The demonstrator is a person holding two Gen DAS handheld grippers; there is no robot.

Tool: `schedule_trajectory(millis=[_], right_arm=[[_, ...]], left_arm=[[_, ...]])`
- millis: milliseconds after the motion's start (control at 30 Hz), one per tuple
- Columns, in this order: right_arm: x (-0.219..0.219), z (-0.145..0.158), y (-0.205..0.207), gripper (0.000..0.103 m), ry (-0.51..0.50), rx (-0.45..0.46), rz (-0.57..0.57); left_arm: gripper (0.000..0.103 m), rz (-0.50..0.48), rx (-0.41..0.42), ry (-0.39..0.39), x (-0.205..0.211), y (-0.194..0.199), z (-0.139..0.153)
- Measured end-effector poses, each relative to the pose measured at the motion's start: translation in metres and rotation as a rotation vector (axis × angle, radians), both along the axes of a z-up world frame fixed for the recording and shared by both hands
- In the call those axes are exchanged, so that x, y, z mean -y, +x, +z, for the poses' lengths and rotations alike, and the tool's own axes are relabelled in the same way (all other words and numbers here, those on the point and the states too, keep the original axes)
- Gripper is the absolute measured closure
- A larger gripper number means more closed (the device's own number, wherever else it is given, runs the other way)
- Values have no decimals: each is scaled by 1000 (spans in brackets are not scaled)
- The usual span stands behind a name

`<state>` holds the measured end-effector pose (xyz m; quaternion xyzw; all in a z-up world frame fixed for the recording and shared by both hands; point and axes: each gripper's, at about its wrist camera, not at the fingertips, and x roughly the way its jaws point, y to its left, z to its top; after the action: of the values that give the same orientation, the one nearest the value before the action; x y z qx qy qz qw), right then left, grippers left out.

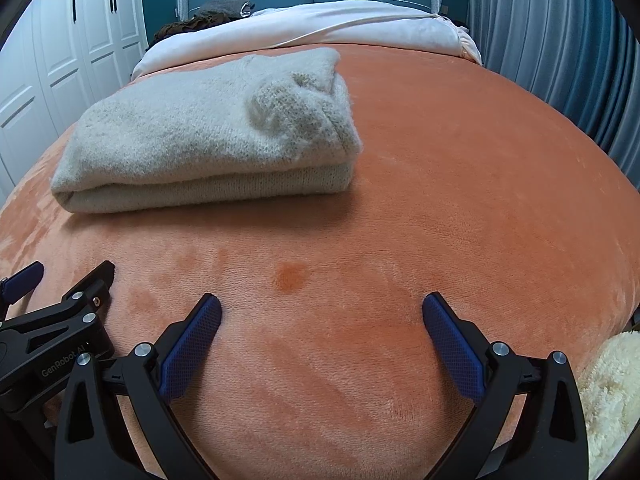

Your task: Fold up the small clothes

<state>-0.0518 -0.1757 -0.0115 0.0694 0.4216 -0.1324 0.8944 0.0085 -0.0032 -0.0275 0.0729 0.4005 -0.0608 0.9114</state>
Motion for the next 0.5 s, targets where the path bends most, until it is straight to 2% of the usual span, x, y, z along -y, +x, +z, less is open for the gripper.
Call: schedule_trajectory(millis=[500], right_arm=[[0, 0, 0, 5, 0, 0, 0]], left_arm=[[5, 11, 7, 22, 9, -4, 0]])
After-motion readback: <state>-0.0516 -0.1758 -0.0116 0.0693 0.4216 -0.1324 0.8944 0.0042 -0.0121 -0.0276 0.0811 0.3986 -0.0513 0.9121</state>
